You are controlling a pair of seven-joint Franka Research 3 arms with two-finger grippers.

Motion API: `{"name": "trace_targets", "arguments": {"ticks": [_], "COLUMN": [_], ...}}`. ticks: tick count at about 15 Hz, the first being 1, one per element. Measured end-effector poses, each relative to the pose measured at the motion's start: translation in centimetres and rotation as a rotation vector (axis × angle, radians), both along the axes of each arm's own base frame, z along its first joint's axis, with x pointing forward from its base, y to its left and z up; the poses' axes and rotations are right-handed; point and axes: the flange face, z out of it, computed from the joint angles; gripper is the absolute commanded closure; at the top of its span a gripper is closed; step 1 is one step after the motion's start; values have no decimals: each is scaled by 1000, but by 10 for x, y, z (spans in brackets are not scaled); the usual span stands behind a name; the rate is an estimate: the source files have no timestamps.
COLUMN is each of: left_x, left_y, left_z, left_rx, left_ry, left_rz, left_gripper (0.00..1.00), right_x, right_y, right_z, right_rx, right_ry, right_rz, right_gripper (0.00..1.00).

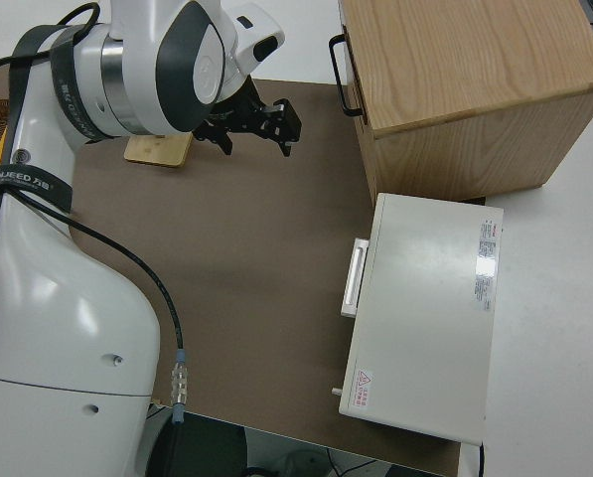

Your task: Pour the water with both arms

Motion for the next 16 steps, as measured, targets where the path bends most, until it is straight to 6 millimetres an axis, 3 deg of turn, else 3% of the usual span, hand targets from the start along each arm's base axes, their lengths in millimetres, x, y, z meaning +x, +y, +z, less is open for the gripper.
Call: {"name": "trace_targets", "arguments": {"ticks": [16], "left_x": [5], "left_y": [-3], "left_z": [2], "left_rx": [3], "left_ry": [57], "left_rz": [5], "left_gripper": [1000], "right_x": [0], "right_y": [0], "right_z": [0], "right_rx": [0], "right_ry": [0], "right_rz": [0], "right_gripper": [13]}}
